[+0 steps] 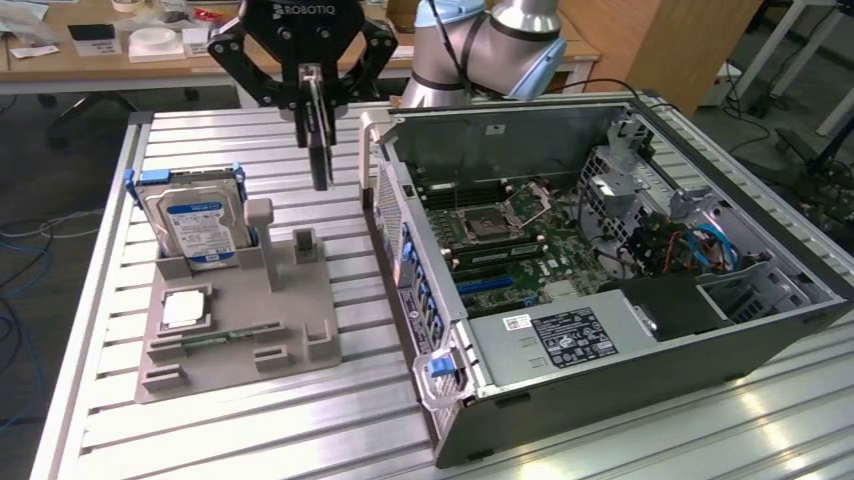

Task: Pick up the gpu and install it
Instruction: 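Pick up the gpu and move the gpu toward the slot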

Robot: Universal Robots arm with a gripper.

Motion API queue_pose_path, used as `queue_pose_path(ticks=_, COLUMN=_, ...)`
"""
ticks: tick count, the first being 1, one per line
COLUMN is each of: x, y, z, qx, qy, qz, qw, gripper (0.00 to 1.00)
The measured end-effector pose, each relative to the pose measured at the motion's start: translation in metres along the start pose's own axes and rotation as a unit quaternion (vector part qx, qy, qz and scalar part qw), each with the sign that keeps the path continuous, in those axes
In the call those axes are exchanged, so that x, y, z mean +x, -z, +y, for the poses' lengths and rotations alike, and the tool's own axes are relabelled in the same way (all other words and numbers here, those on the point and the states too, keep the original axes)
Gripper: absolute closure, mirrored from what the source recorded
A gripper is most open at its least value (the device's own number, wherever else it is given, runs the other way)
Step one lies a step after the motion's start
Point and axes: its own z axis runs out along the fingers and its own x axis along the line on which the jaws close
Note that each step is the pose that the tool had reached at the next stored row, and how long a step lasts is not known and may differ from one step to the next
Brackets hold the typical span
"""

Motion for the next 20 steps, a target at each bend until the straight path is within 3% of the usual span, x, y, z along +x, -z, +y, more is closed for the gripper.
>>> queue_pose_path(ticks=20, x=-0.03, y=-0.0006, z=0.0005, qx=0.0, qy=0.0, qz=0.0, qw=1.0, gripper=0.72)
